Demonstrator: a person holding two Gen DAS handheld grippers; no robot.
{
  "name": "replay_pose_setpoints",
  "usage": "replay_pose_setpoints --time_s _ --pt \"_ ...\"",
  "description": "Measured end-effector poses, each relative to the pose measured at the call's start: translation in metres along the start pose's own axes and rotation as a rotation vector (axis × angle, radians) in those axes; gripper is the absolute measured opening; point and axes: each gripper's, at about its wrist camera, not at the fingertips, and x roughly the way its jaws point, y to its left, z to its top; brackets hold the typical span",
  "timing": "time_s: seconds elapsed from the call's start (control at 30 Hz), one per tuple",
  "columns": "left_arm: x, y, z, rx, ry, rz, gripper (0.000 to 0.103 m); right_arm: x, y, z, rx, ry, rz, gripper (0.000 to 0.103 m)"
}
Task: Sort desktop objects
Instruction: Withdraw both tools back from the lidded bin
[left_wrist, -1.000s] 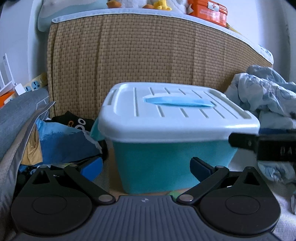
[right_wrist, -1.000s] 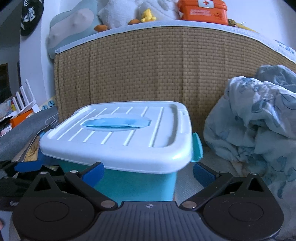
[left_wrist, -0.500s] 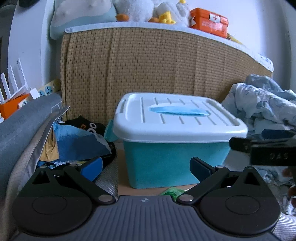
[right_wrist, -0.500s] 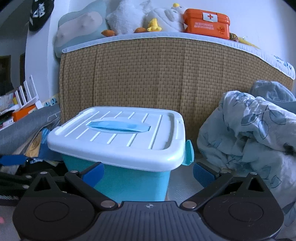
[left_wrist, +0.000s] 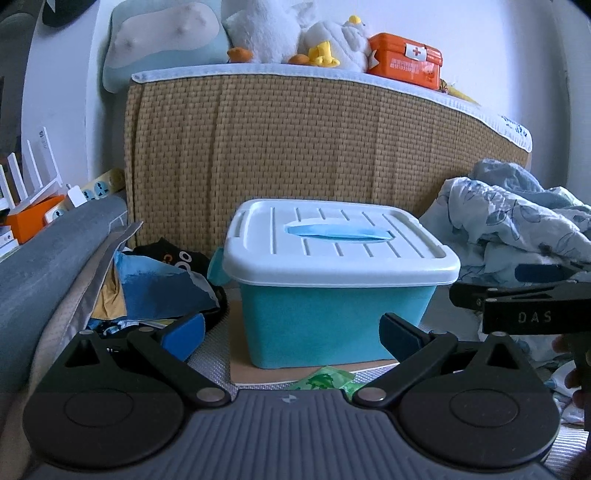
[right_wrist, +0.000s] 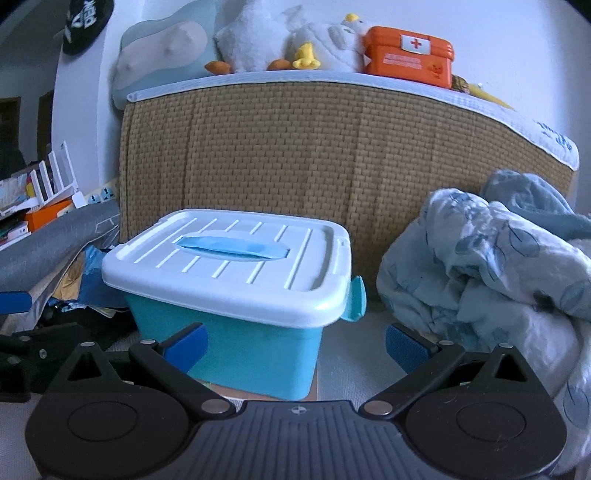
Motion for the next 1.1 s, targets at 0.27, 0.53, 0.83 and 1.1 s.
replay_pose_setpoints --time_s 0.27,0.53,0.83,1.1 --pt "-0.021 -0.004 -0.002 -0.005 -0.012 -0.001 0.103 -0.023 0.004 -0.004 -0.002 -0.003 -0.004 0.103" --pt "-0.046 -0.011 -0.005 0.001 -0.034 -0.006 0.103 -0.037 0.007 -0.003 0.016 -0.01 0.009 0.103" --pt "-0.071 -0.032 -0.011 0.1 -0.098 0.111 0.103 -0.051 0.014 -0.005 -0.004 -0.014 0.014 0.103" --pt "-0.085 -0.037 -0.015 0.065 -0.084 0.083 0.103 -0.066 0.012 -0.009 0.015 -0.003 0.006 0.103"
